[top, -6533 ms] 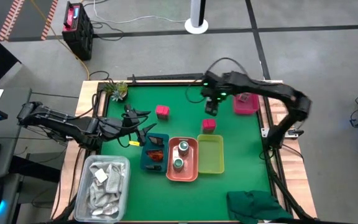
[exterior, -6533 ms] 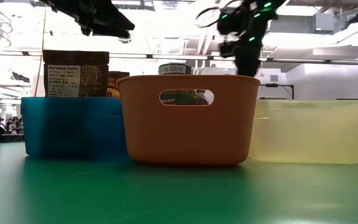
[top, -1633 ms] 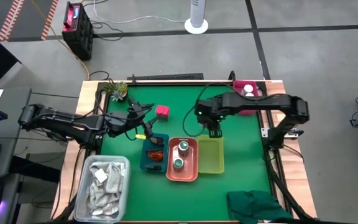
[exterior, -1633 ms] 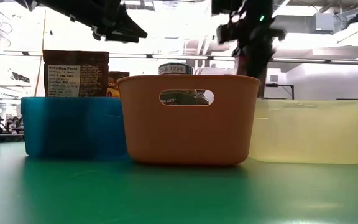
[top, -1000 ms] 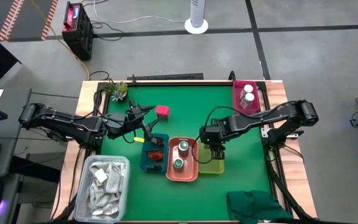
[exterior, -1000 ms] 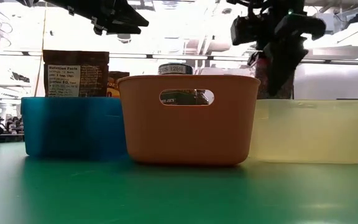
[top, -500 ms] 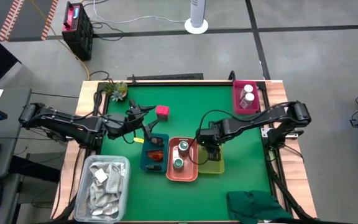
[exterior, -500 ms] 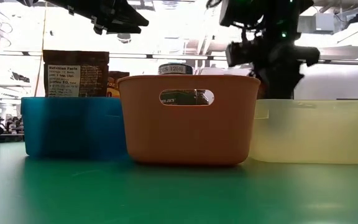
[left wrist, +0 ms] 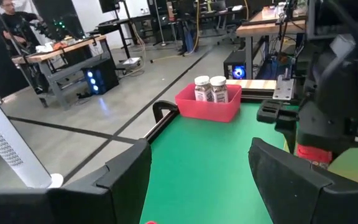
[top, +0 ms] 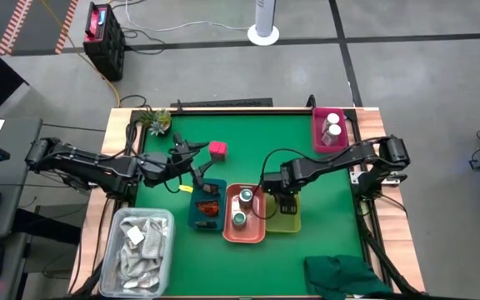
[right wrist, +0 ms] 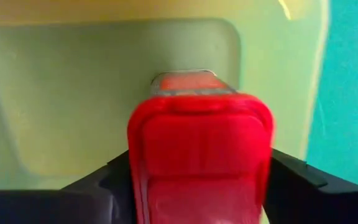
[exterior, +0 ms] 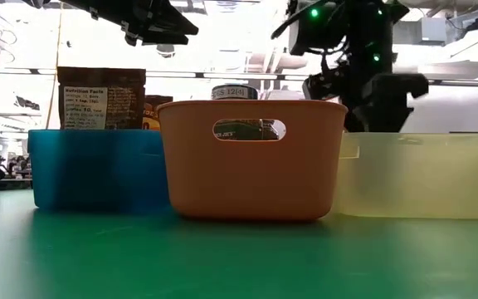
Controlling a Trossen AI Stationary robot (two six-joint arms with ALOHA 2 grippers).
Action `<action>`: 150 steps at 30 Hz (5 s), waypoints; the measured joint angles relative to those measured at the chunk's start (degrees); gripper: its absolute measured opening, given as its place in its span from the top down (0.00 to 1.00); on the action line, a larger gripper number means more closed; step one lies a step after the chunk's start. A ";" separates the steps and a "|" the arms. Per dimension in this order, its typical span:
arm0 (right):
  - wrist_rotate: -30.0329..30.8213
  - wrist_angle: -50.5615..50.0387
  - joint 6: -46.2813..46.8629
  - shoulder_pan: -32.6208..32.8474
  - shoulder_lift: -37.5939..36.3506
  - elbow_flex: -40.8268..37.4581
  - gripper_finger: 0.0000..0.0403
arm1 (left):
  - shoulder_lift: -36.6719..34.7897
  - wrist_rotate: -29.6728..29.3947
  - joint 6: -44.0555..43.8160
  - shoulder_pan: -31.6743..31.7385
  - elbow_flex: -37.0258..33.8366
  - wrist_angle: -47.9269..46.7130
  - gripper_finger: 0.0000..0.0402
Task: Sort spices by type
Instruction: Put the right red seasoning can into the yellow bin, then put the red seasoning can into the yellow bin
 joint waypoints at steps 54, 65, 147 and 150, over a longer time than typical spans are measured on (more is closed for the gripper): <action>-2.99 32.74 -25.48 -18.89 26.75 36.84 0.24 | -11.52 -9.92 -7.54 -6.53 -0.20 -23.21 0.36; -2.99 31.82 -23.48 -20.46 26.75 36.84 0.24 | -11.52 -9.97 -8.07 -6.95 -0.20 -23.13 0.36; 15.64 28.42 15.74 18.84 -20.27 -18.40 0.39 | -12.56 -1.75 -10.27 -7.02 -0.20 -15.66 0.36; 15.66 28.43 15.75 18.84 -20.20 -19.03 0.36 | -12.48 -1.75 -9.69 -7.02 -0.44 -15.37 0.36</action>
